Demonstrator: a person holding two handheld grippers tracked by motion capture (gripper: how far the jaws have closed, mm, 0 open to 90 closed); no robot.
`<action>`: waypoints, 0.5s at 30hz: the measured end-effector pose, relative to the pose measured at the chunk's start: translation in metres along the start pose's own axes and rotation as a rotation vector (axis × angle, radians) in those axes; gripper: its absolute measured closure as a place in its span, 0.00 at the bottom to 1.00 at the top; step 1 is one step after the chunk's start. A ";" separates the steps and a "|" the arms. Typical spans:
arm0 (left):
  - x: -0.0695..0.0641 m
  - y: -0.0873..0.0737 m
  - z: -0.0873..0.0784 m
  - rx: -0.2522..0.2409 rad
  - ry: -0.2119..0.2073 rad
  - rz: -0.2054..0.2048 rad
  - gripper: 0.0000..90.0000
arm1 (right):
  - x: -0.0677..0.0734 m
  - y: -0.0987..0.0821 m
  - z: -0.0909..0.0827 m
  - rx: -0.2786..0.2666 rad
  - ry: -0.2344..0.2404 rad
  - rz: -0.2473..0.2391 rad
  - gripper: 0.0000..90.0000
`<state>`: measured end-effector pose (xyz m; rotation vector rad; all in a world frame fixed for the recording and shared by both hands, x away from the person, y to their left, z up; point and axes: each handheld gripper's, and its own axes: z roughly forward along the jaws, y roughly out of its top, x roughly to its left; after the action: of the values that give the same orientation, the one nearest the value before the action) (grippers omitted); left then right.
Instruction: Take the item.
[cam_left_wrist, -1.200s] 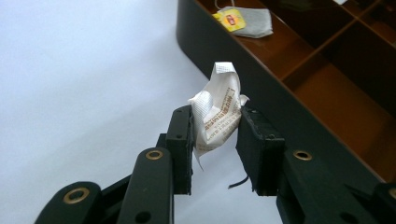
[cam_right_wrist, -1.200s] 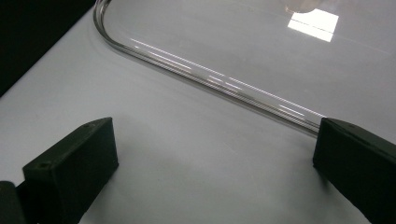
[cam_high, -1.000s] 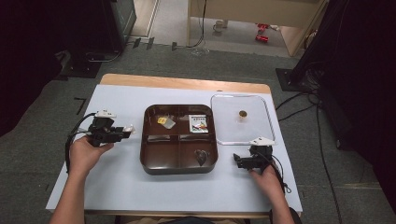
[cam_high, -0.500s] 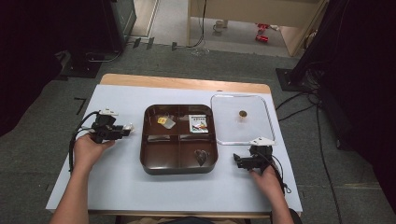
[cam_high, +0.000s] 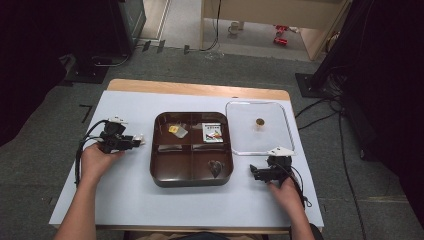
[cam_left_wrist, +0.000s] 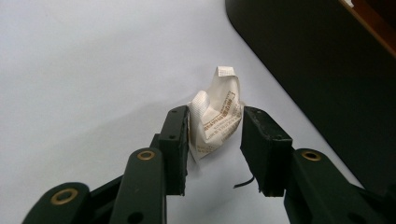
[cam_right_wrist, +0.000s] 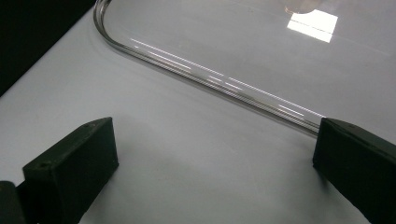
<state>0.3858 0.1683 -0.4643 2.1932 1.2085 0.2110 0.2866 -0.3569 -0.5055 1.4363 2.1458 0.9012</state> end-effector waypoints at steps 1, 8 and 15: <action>0.000 0.000 0.000 -0.002 0.000 0.003 0.67 | 0.000 0.000 0.000 0.000 0.000 0.000 0.00; -0.001 0.000 -0.004 -0.035 0.014 0.013 0.61 | 0.000 0.000 0.000 0.000 0.000 0.001 0.00; -0.001 0.001 -0.017 -0.101 0.015 -0.002 0.57 | 0.000 0.000 0.000 0.002 0.002 0.002 0.00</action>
<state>0.3789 0.1748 -0.4502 2.1063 1.1830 0.2822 0.2866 -0.3569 -0.5054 1.4394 2.1473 0.9016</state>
